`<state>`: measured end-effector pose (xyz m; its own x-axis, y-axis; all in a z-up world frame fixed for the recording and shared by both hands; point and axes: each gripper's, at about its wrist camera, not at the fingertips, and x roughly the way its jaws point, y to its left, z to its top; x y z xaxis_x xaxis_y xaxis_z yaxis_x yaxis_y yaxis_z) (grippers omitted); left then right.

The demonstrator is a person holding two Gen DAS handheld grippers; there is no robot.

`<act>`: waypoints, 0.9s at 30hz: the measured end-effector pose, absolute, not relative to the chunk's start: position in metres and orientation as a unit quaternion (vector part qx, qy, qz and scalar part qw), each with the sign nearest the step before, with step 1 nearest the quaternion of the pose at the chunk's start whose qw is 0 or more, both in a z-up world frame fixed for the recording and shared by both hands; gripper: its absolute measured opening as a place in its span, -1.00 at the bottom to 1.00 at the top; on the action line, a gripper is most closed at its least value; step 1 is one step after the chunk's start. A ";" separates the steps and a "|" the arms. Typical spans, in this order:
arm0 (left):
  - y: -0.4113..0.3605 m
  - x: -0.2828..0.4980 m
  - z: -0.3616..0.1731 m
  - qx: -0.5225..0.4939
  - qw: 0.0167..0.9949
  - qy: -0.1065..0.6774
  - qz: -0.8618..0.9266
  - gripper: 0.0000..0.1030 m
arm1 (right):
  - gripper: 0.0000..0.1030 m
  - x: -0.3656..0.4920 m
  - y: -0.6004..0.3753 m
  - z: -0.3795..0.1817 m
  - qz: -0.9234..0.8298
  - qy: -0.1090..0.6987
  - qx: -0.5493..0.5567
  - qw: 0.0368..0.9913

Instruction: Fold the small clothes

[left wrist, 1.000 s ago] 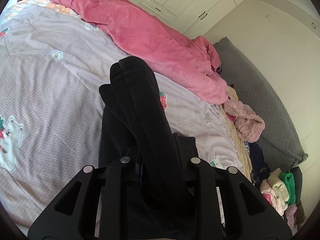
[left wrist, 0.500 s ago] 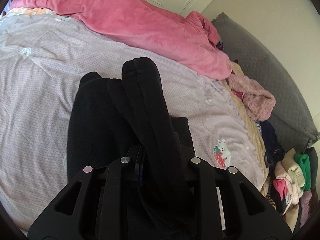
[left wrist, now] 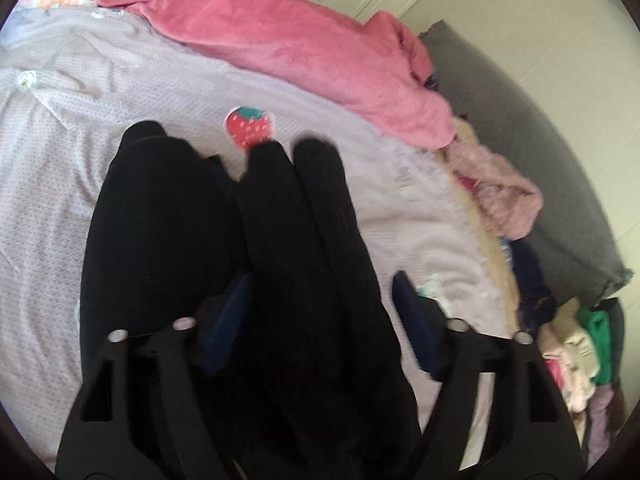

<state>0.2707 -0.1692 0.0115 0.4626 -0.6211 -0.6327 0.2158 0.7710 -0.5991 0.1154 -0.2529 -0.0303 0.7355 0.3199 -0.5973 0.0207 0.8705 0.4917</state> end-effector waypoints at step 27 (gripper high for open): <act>-0.092 0.224 -0.016 -0.103 0.881 0.430 -0.166 0.28 | 0.46 0.115 -0.301 -0.018 0.125 0.344 0.335 0.868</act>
